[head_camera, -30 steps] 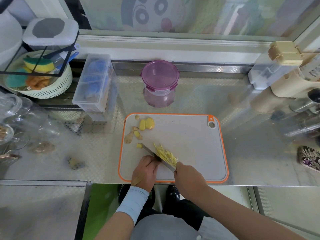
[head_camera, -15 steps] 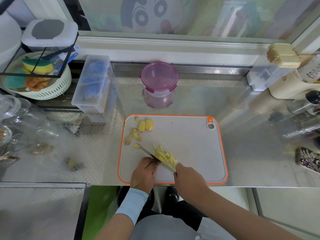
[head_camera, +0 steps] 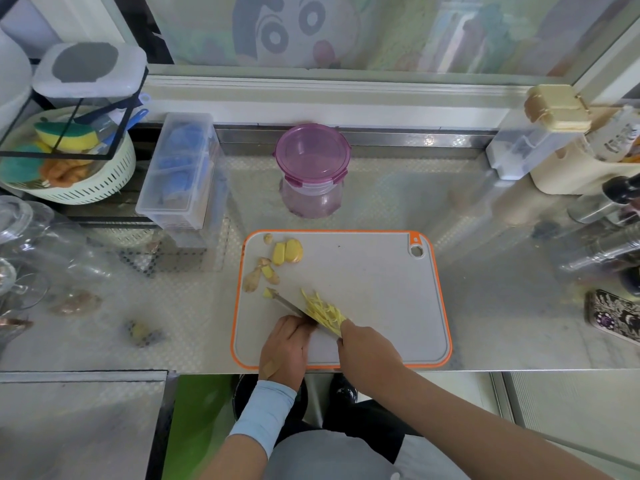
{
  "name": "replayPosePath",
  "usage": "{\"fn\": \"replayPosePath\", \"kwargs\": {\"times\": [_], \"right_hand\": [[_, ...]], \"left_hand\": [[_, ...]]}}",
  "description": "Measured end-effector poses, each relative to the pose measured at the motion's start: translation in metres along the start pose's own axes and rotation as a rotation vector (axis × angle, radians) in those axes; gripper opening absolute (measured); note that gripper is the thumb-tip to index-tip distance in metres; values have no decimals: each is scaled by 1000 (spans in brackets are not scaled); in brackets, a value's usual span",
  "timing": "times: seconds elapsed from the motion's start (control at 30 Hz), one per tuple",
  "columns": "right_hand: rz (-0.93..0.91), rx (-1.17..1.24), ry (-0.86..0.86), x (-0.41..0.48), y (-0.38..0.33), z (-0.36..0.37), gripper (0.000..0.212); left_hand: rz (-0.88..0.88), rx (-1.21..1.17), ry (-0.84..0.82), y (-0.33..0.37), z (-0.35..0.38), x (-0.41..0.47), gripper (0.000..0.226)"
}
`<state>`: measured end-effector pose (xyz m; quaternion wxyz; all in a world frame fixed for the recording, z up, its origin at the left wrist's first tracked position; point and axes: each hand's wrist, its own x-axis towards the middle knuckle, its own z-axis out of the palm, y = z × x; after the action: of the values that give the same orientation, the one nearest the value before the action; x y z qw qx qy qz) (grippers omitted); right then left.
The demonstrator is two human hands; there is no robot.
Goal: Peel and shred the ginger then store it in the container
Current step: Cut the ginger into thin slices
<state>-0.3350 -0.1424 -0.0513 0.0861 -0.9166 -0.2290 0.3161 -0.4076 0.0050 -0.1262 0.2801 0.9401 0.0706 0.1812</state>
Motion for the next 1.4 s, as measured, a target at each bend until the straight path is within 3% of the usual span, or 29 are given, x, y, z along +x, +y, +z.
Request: {"fn": "replayPosePath", "kwargs": {"times": [0.17, 0.5, 0.8, 0.9, 1.0, 1.1, 1.4], "right_hand": [[5, -17, 4, -16, 9, 2, 4], [22, -4, -34, 2, -1, 3, 16], [17, 4, -4, -14, 5, 1, 2], [24, -8, -14, -17, 6, 1, 9], [27, -3, -29, -10, 2, 2, 1], [36, 7, -48, 2, -7, 1, 11], [1, 33, -25, 0, -6, -6, 5]], "left_hand": [[36, 11, 34, -1, 2, 0, 19], [2, 6, -5, -1, 0, 0, 25], [-4, 17, 18, -3, 2, 1, 23], [-1, 8, 6, -4, 2, 0, 23], [2, -4, -16, -4, 1, 1, 23], [-10, -7, -31, -5, 0, 1, 24], [-39, -12, -2, -3, -2, 2, 26]]}}
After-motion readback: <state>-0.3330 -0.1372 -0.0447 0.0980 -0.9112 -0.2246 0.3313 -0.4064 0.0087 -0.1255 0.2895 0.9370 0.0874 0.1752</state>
